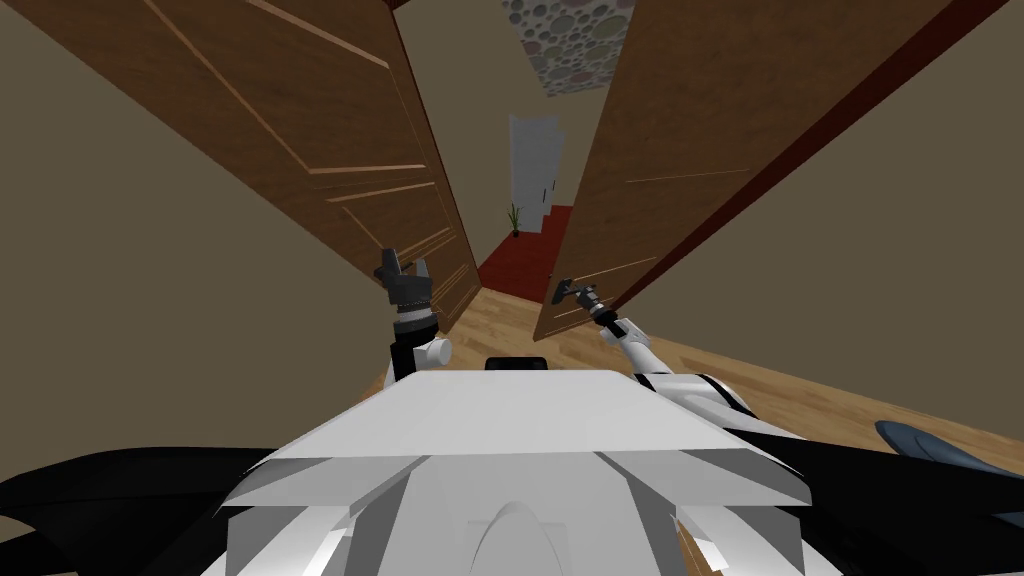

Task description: Pull the door open

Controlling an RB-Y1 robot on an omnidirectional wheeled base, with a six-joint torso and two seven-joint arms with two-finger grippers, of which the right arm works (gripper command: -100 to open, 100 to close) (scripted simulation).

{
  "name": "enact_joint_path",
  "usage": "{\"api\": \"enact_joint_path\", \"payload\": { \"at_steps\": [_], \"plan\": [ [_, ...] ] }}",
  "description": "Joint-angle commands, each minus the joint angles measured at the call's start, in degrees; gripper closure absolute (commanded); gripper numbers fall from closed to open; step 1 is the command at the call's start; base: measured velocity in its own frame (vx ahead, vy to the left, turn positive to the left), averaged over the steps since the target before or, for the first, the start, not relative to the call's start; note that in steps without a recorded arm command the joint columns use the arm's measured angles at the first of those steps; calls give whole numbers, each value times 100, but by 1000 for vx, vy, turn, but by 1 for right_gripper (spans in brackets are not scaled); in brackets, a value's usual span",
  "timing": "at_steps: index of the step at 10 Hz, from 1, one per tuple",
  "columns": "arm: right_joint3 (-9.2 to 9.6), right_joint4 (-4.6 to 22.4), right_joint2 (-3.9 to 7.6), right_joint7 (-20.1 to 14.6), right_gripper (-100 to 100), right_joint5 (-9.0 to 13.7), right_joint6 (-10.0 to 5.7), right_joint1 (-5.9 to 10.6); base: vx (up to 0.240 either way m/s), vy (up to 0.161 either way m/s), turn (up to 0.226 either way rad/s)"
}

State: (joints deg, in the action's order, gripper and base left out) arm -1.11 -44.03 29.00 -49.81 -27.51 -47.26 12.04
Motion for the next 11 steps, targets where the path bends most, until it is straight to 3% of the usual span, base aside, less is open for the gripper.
{"api": "enact_joint_path", "payload": {
  "at_steps": [1,6,7,8,11],
  "plan": [
    [-9,84,53,-55,100,-50,-192,-15,-107,-75,58],
    [-28,116,259,-319,100,-260,-741,-174,-140,-110,75],
    [-25,162,231,-273,100,-233,-693,-113,-70,-45,13],
    [-36,231,271,-304,100,-273,-839,-138,-94,-68,140],
    [-71,320,337,-343,100,-320,-1044,-160,-156,-132,136]
  ]
}}
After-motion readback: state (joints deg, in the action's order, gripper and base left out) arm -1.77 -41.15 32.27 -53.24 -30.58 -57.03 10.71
